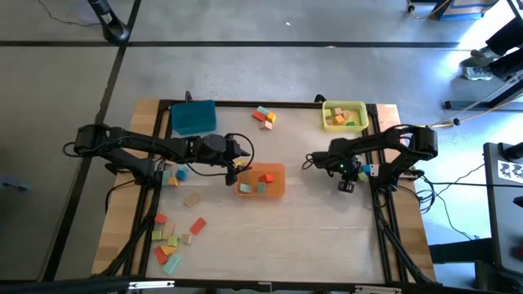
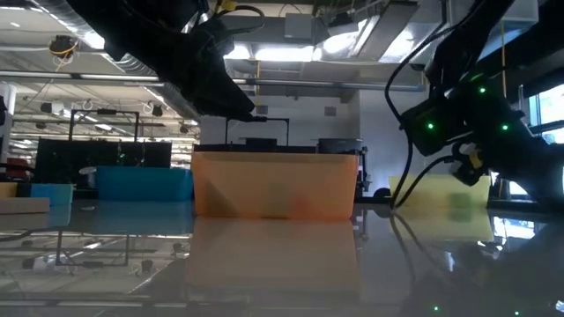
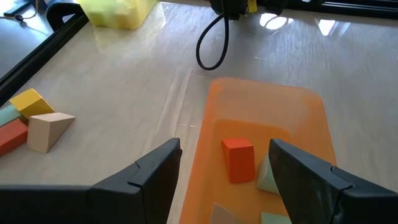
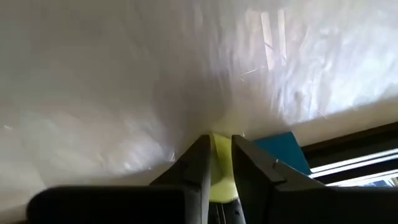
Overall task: Sort blocks by size
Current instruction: Put the light green cube block into the yellow bin
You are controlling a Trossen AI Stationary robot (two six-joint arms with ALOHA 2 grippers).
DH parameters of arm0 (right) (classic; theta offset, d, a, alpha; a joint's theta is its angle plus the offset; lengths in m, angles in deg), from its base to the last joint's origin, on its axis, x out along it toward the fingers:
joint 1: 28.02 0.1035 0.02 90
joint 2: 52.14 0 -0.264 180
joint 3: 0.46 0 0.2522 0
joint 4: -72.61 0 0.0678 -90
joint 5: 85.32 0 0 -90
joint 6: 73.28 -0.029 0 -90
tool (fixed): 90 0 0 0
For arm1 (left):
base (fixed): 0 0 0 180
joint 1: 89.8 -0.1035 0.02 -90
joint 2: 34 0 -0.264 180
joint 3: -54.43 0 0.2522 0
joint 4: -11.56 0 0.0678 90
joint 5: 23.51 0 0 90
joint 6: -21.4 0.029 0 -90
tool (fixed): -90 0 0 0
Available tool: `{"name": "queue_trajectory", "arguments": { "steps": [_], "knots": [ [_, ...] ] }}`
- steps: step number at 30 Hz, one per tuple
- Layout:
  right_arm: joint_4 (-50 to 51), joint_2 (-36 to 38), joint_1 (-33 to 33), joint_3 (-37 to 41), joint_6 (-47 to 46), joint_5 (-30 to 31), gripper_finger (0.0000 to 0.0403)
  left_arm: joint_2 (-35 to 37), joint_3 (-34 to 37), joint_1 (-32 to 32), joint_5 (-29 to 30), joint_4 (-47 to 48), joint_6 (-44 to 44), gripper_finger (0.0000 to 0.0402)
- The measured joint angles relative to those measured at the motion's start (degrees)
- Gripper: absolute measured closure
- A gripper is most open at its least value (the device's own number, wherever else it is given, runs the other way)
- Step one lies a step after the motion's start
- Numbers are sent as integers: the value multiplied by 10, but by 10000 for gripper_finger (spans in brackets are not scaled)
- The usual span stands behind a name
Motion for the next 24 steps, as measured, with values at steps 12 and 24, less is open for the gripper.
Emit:
{"name": "queue_trajectory", "arguments": {
  "steps": [12,24],
  "knots": [
    [132,1,12,-56,19,-18,170,0,0,0,0,0,0,170],
    [90,1,134,-56,69,61,96,0,0,0,0,0,19,170]
  ]
}}
